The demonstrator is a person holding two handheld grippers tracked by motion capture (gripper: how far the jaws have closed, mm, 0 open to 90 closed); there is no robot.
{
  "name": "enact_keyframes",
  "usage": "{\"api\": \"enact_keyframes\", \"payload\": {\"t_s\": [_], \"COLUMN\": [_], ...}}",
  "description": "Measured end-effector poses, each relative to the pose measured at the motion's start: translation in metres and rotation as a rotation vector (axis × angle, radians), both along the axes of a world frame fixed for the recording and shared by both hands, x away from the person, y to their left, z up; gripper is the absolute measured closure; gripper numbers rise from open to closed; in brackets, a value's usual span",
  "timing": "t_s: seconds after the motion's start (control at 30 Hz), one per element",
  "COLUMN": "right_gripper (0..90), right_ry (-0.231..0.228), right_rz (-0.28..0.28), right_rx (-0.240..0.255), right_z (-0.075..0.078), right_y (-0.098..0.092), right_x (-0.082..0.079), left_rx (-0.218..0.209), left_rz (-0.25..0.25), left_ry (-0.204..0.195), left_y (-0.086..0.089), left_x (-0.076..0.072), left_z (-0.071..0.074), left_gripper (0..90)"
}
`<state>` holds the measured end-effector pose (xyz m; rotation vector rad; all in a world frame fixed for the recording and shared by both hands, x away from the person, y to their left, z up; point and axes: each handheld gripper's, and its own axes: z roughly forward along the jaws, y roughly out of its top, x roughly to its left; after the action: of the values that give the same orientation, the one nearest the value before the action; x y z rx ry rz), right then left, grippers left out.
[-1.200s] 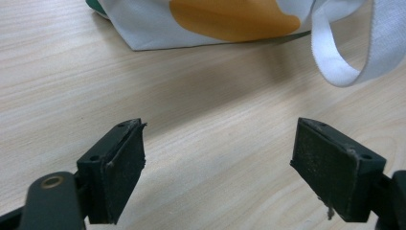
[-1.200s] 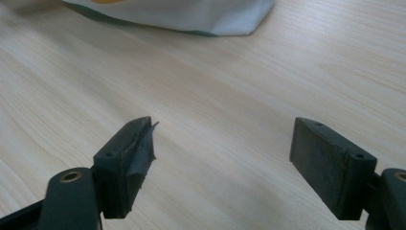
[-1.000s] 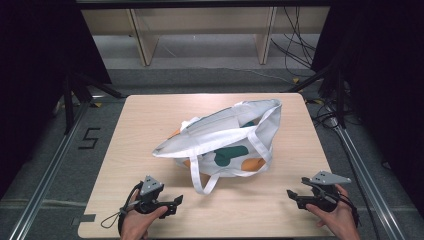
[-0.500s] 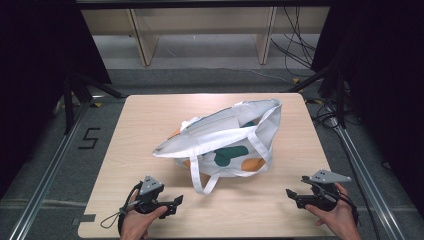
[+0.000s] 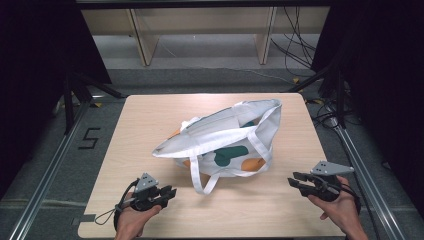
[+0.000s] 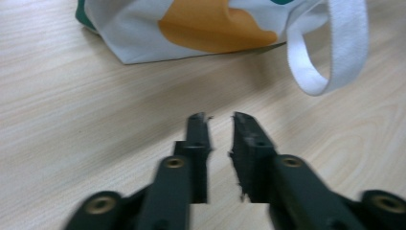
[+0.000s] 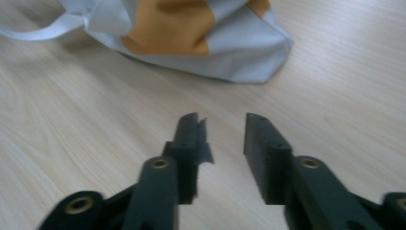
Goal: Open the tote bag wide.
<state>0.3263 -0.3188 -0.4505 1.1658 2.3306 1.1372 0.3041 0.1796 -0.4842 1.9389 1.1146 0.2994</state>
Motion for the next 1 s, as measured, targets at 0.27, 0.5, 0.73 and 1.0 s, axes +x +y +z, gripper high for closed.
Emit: {"api": "enact_keyframes", "payload": {"t_s": [0.27, 0.5, 0.73, 1.0], "right_gripper": [90.0, 90.0, 90.0, 90.0], "right_ry": [-0.056, -0.077, -0.122, -0.202], "right_rz": [0.1, 0.132, 0.19, 0.222], "right_rx": [-0.01, 0.022, 0.029, 0.021], "right_z": [0.033, 0.072, 0.111, 0.157], "right_y": [0.01, 0.025, 0.042, 0.073], "right_x": [0.024, 0.036, 0.045, 0.07], "left_rx": [-0.037, -0.071, -0.055, -0.04], "left_rz": [-0.066, -0.087, -0.114, -0.09], "left_ry": [0.015, -0.014, -0.068, -0.088], "left_y": [0.004, 0.003, -0.003, -0.014], "left_x": [-0.001, 0.009, 0.03, 0.063], "left_z": [0.02, 0.054, 0.088, 0.115], "left_gripper": [89.4, 89.4, 89.4, 89.4]}}
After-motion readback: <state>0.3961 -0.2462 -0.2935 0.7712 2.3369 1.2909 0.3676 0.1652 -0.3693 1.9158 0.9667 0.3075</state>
